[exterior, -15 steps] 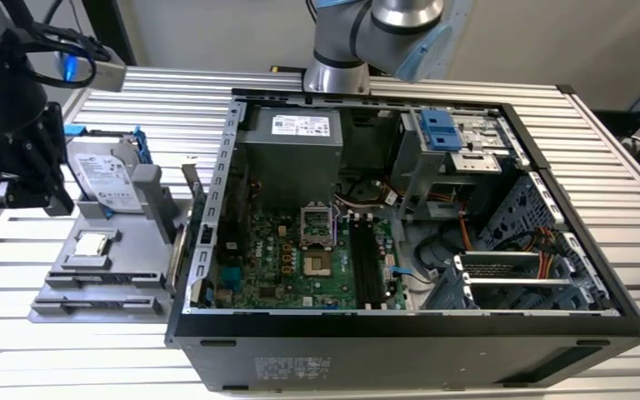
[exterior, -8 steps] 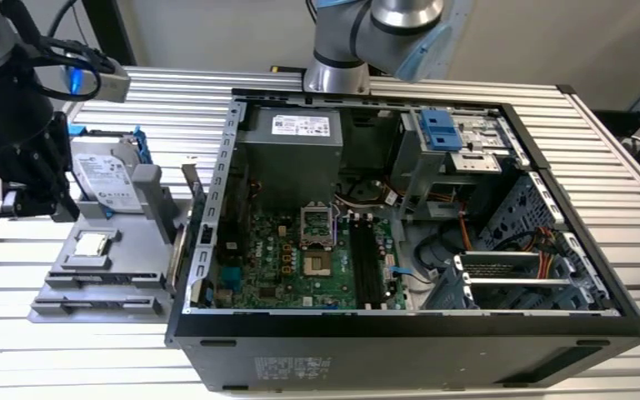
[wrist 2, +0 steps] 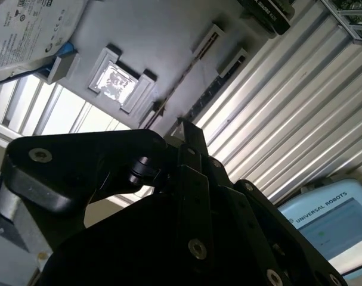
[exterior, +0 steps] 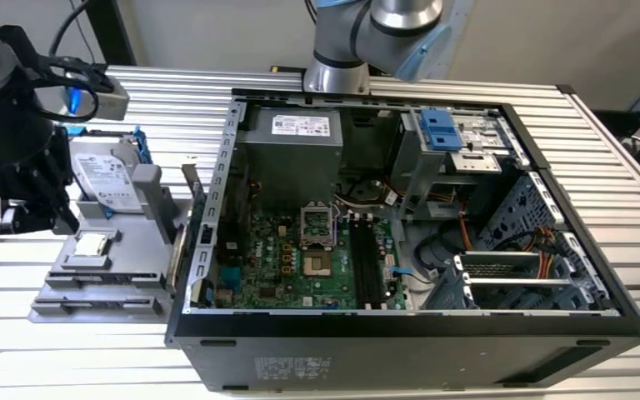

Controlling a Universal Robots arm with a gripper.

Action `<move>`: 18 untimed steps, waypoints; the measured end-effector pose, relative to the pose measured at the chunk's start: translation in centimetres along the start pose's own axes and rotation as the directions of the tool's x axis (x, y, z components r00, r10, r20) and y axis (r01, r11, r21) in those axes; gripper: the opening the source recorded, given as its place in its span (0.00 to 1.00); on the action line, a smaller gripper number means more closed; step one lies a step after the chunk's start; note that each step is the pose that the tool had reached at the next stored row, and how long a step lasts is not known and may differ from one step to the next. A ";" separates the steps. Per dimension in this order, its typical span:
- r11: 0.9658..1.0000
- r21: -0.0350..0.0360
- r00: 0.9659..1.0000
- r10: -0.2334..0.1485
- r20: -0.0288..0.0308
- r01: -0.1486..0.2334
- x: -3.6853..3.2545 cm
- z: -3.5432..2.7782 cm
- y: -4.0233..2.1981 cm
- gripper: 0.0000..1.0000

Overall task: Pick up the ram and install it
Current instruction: 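Pick up the ram and move it above insertion slot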

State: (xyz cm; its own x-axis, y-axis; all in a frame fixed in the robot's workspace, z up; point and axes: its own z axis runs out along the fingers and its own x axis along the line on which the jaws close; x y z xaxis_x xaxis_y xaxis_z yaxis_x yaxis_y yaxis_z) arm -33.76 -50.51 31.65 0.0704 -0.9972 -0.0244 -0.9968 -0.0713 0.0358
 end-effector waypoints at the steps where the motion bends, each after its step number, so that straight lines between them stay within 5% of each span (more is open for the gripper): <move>1: 1.000 0.000 1.000 0.003 0.000 -0.003 0.14 0.12 0.01 0.00; 18: 1.000 0.000 1.000 0.015 0.000 -0.015 0.56 0.81 0.02 0.00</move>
State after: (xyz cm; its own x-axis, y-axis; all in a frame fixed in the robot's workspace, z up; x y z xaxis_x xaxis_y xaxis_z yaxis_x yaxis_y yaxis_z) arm -33.77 -51.05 30.83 0.0553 -0.9982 -0.0242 -0.9978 -0.0561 0.0359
